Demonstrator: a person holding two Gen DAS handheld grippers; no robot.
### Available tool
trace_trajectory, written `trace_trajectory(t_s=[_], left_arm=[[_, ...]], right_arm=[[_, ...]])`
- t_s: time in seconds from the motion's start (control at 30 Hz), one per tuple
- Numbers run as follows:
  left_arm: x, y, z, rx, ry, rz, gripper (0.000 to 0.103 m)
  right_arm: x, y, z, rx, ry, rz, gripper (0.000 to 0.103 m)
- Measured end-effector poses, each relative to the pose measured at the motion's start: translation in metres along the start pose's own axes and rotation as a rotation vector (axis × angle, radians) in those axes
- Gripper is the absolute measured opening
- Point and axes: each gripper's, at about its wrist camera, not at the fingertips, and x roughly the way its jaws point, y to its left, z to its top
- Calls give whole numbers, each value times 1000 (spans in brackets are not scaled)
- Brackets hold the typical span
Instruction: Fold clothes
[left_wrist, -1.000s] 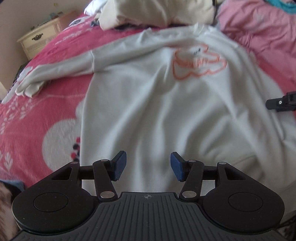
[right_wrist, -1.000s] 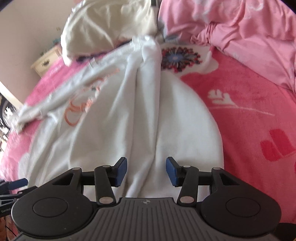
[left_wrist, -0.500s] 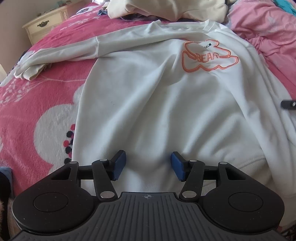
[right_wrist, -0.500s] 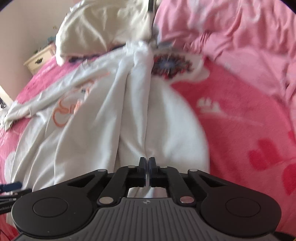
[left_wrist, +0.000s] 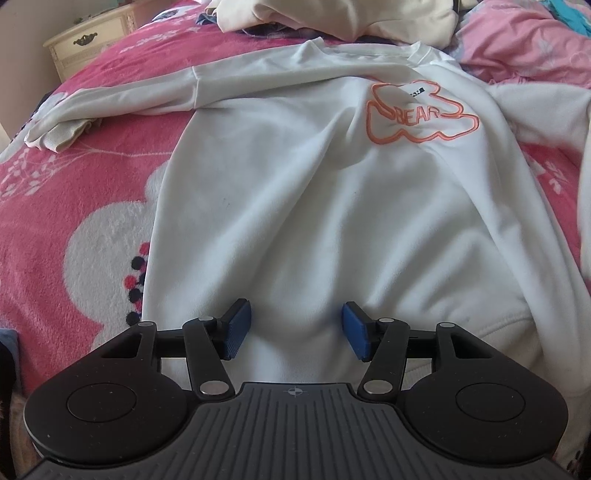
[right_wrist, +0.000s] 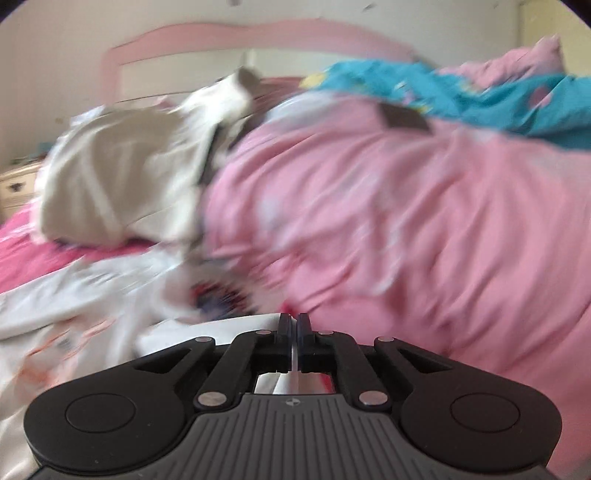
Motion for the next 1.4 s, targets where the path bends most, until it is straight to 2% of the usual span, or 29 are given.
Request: trace_trajectory(t_s=[0.1,0.13,0.17,0.23,0.33,0.5,0.6,0.67,0.77,0.83,0.9,1.03,1.17,1.3,1.33,1.4], left_arm=[[1,0,0,1,2,1,56],[1,0,0,1,2,2,56],[1,0,1,1,3,1,56],[1,1,1,-1,4,0,56],[1,2,2,-5,7,-3,57],[-10,8,0,-9,4,-13,56],[-26,23,-4,-48,-4,-32,56],[-41,38,-10,-82,-10,-46,56],[-57,61,-24,-143,3,-51,56],[-63,73,-37,-188,16,-46,56],[-66,82,-50,-234,31,-39,56],[-64,93,-70,-307,47,-32,56],[-55,99,-78,-346,31,-30,56],[-46,103,-79,-394,11,-41,54],[-47,103,-79,-399,-5,-36,51],[-48,102,-79,-407,-21,-24,38]], right_arm=[[25,-10,4,0,62,-70,7],[31,-12,3,1,91,-77,14],[31,-13,1,0,106,-75,31],[20,-14,-5,-3,93,-55,46],[-9,-15,-12,0,71,3,47],[-72,-19,-12,71,84,276,47],[-110,-15,-5,67,68,446,47],[-131,-10,2,55,79,585,51],[-141,8,-4,58,189,803,52],[-132,31,-22,61,304,893,52],[-123,61,-46,7,397,899,51],[-111,125,-91,-157,500,911,49],[-111,177,-123,-320,510,899,49],[-114,208,-140,-404,476,889,49],[-116,215,-143,-427,462,888,49],[-123,218,-152,-455,453,889,49]])
